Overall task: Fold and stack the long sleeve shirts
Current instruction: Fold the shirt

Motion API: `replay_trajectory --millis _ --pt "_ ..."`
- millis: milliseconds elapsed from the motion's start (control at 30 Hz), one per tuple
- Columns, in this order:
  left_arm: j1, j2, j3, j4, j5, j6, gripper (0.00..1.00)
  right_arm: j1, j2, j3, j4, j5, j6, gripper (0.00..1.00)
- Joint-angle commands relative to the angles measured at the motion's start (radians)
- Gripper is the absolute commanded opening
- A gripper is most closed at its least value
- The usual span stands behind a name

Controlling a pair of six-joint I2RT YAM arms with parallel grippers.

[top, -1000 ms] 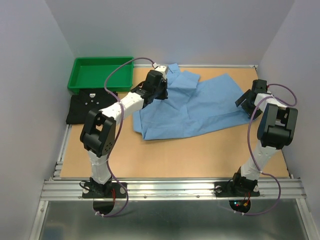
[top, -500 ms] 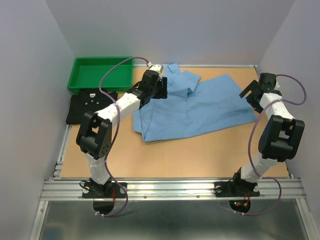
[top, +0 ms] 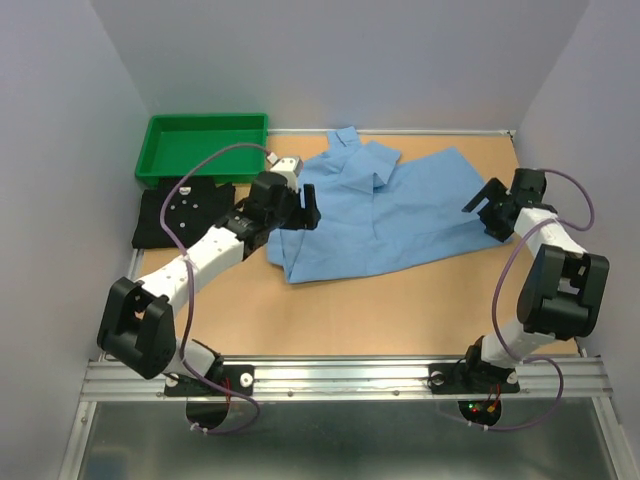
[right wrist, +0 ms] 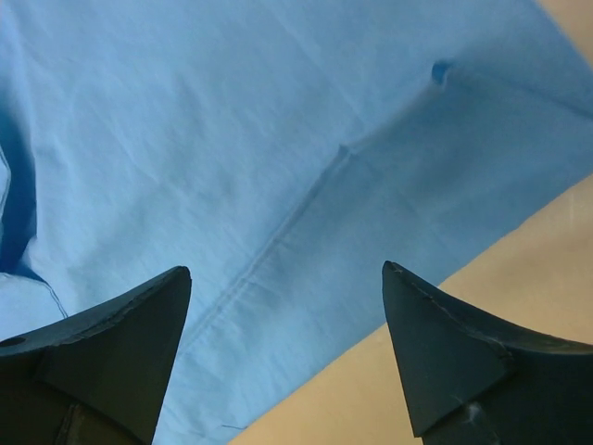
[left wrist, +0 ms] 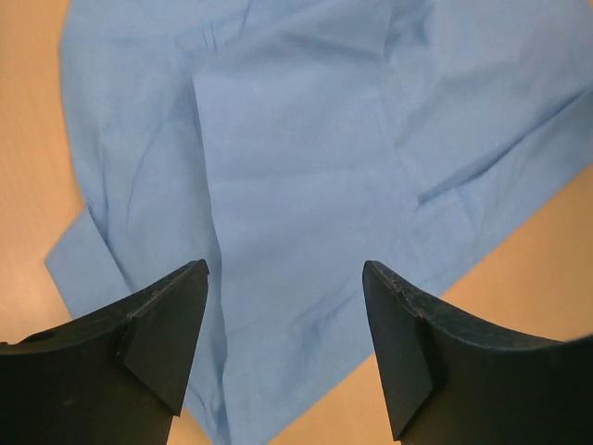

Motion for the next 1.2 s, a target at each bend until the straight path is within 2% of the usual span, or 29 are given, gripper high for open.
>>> replay_trajectory --millis 0,200,500,633,833,967,1067,1167 --pt "-0.002 -0.011 -0.12 -0.013 0.102 0.001 0.74 0.003 0.009 -0.068 0.151 -0.082 0.046 0.82" --pt "0.0 0.041 -0.205 -0.014 0.065 -0.011 0.59 0.003 0.076 -0.137 0.238 -0.081 0.098 0.79" --pt "0.023 0.148 -0.268 -0.074 0.074 -0.104 0.53 0.003 0.083 -0.252 0.242 -0.05 0.138 0.77" --pt "0.072 0.153 -0.288 -0.15 0.071 -0.105 0.52 0.003 0.043 -0.321 0.17 -0.05 0.155 0.77" --pt "0.159 0.092 -0.329 -0.232 0.1 -0.072 0.52 0.006 -0.103 -0.389 0.024 -0.032 0.132 0.78" --pt "0.165 0.035 -0.359 -0.232 0.187 -0.079 0.52 0.035 -0.209 -0.406 -0.056 -0.021 0.112 0.78" --pt "0.165 -0.043 -0.355 -0.211 0.198 -0.071 0.55 0.091 -0.275 -0.345 -0.073 -0.013 0.086 0.79" --pt "0.167 -0.128 -0.319 -0.188 0.165 -0.048 0.63 0.157 -0.257 -0.185 -0.07 -0.027 0.056 0.8"
